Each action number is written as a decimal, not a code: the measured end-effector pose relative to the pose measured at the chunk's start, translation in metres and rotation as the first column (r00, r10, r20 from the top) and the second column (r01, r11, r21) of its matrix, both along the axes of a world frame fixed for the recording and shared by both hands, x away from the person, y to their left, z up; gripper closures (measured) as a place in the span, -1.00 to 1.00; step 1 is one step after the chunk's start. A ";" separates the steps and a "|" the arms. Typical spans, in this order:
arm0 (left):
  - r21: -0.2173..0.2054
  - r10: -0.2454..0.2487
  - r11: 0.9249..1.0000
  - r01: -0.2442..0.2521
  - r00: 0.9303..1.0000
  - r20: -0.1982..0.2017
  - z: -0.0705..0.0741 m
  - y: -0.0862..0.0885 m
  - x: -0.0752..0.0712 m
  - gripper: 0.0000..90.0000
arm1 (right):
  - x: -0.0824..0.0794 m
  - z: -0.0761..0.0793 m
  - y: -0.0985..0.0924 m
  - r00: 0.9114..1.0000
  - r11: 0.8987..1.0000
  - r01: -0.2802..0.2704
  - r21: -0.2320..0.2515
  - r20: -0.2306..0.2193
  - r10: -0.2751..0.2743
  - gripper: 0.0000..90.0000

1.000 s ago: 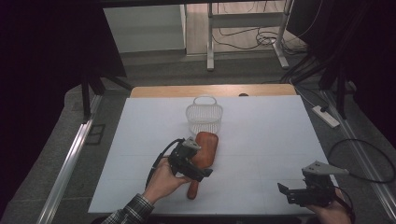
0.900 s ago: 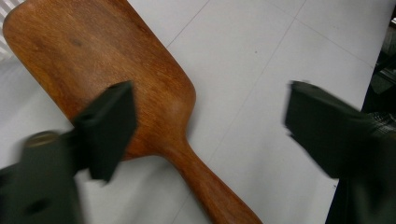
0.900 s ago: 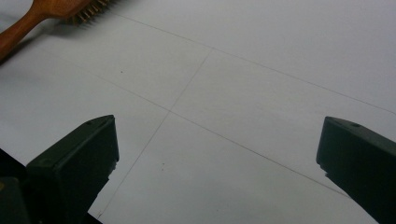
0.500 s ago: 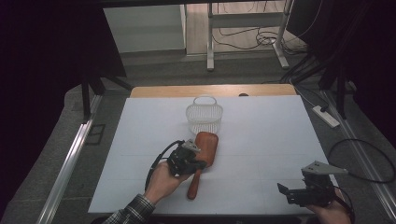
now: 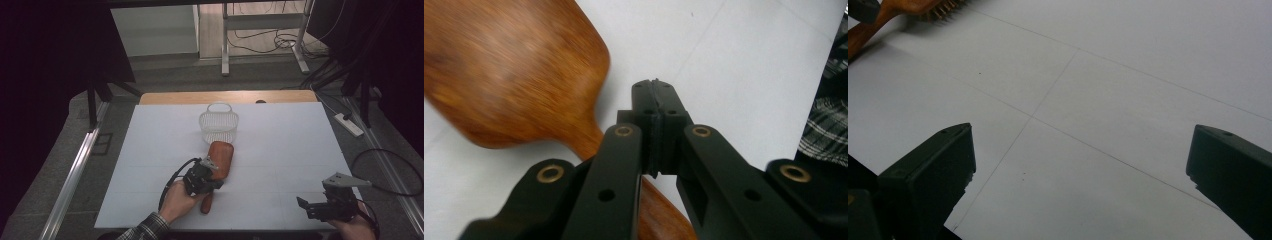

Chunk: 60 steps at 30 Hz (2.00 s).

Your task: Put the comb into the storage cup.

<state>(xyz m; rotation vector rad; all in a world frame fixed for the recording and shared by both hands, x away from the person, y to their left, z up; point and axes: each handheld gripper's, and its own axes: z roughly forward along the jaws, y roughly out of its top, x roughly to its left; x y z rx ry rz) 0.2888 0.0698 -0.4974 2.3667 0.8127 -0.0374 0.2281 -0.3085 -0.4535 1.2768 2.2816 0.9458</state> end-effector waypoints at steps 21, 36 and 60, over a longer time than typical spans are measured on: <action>0.067 0.027 0.997 -0.023 0.998 -0.059 -0.016 0.008 -0.008 0.98 | 0.000 0.000 0.001 1.000 1.000 -0.003 -0.014 -0.005 0.003 -1.00; 0.066 0.095 0.994 -0.089 0.992 -0.087 -0.015 0.038 0.000 0.98 | 0.001 -0.001 0.002 1.000 1.000 -0.005 -0.018 -0.008 0.005 -1.00; 0.032 0.131 0.991 -0.129 0.990 -0.051 0.007 0.057 -0.005 0.81 | 0.001 -0.001 0.002 1.000 1.000 0.001 -0.019 -0.009 -0.001 -1.00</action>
